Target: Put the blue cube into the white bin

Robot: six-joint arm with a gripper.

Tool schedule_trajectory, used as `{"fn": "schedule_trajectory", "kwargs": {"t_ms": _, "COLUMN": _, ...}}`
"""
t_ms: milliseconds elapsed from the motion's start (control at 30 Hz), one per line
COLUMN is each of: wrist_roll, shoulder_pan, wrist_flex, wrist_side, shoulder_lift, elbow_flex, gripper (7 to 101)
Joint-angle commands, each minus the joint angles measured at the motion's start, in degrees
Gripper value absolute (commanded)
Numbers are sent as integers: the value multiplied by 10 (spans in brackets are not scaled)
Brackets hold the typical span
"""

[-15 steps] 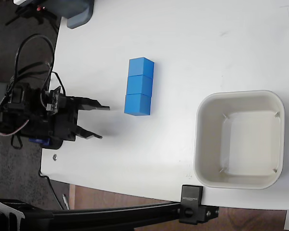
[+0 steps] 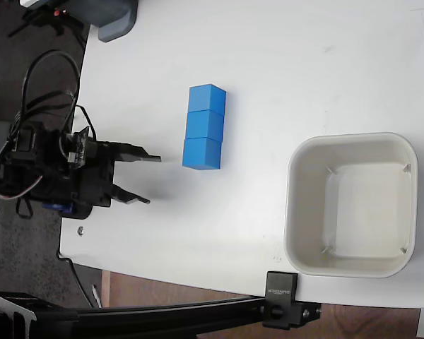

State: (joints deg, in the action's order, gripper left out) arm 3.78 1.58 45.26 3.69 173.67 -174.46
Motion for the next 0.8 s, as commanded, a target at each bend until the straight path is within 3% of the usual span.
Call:
{"fn": "schedule_trajectory", "kwargs": {"t_ms": 33, "wrist_roll": 0, "shoulder_pan": -3, "wrist_flex": -9, "wrist_side": 3, "shoulder_lift": 13, "elbow_flex": 29, "gripper": 1003}}
{"fn": "schedule_trajectory", "kwargs": {"t_ms": 667, "wrist_roll": -10, "shoulder_pan": -11, "wrist_flex": -4, "wrist_side": -16, "shoulder_lift": 13, "elbow_flex": 51, "gripper": 1003}}
{"fn": "schedule_trajectory", "kwargs": {"t_ms": 733, "wrist_roll": -18, "shoulder_pan": -22, "wrist_flex": 10, "wrist_side": -26, "shoulder_lift": 11, "elbow_flex": 76, "gripper": 1003}}
{"fn": "schedule_trajectory", "kwargs": {"t_ms": 800, "wrist_roll": -40, "shoulder_pan": -33, "wrist_flex": 59, "wrist_side": -23, "shoulder_lift": -9, "elbow_flex": 129, "gripper": 1003}}
